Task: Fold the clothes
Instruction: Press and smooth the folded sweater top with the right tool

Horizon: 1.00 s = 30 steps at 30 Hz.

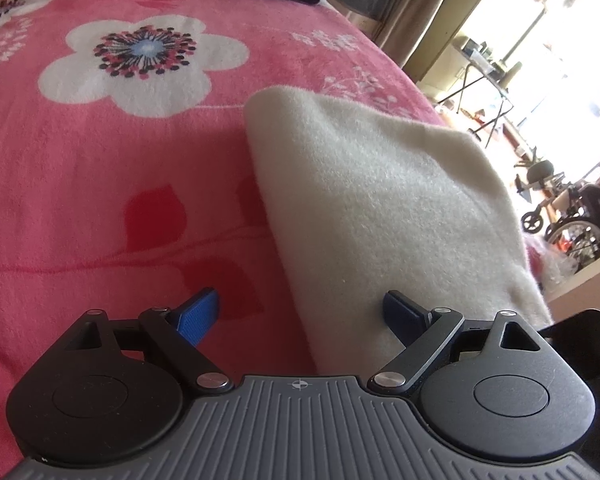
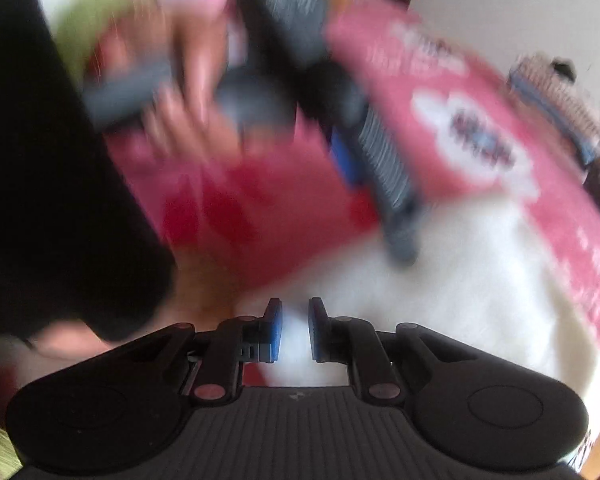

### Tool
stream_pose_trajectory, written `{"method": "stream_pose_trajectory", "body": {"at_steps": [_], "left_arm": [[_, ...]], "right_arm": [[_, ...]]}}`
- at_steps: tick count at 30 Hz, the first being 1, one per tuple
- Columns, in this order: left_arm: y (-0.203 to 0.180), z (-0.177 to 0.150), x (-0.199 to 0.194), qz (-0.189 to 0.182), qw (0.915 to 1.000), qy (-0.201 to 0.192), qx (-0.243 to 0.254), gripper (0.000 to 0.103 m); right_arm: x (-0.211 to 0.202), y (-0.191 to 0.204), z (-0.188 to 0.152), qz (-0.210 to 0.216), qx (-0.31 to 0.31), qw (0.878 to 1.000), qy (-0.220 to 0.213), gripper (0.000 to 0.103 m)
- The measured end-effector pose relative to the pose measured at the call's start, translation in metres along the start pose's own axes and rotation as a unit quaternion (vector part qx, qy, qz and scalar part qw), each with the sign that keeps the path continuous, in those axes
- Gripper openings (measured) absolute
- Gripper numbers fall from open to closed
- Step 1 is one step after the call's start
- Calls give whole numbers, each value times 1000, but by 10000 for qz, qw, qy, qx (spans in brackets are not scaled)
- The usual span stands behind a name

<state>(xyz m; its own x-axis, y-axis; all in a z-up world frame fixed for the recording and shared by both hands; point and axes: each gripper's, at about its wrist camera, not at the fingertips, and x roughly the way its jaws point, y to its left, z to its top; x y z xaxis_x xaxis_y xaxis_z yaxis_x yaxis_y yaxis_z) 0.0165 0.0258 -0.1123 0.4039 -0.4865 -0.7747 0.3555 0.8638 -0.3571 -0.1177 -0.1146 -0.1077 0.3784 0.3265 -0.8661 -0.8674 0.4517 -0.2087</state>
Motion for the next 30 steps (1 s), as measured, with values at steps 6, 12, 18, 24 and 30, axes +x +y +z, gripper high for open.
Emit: {"method": "stream_pose_trajectory", "body": {"at_steps": [6, 12, 18, 24, 30], "left_arm": [[7, -4, -19, -232, 9991, -356, -44, 89], [11, -17, -30, -426, 9976, -538, -54, 89], [-5, -29, -13, -292, 9990, -228, 239, 89], [-4, -30, -6, -343, 9992, -187, 34, 92], [-10, -34, -6, -188, 9995, -228, 91, 92]], "right_arm": [[-43, -27, 3, 166, 724, 9965, -387, 12], [-65, -63, 9, -148, 1018, 9925, -662, 13], [-45, -75, 15, -267, 971, 9937, -485, 12], [-26, -88, 21, -385, 924, 9945, -308, 12], [-18, -95, 35, -459, 1021, 9929, -411, 13]]}}
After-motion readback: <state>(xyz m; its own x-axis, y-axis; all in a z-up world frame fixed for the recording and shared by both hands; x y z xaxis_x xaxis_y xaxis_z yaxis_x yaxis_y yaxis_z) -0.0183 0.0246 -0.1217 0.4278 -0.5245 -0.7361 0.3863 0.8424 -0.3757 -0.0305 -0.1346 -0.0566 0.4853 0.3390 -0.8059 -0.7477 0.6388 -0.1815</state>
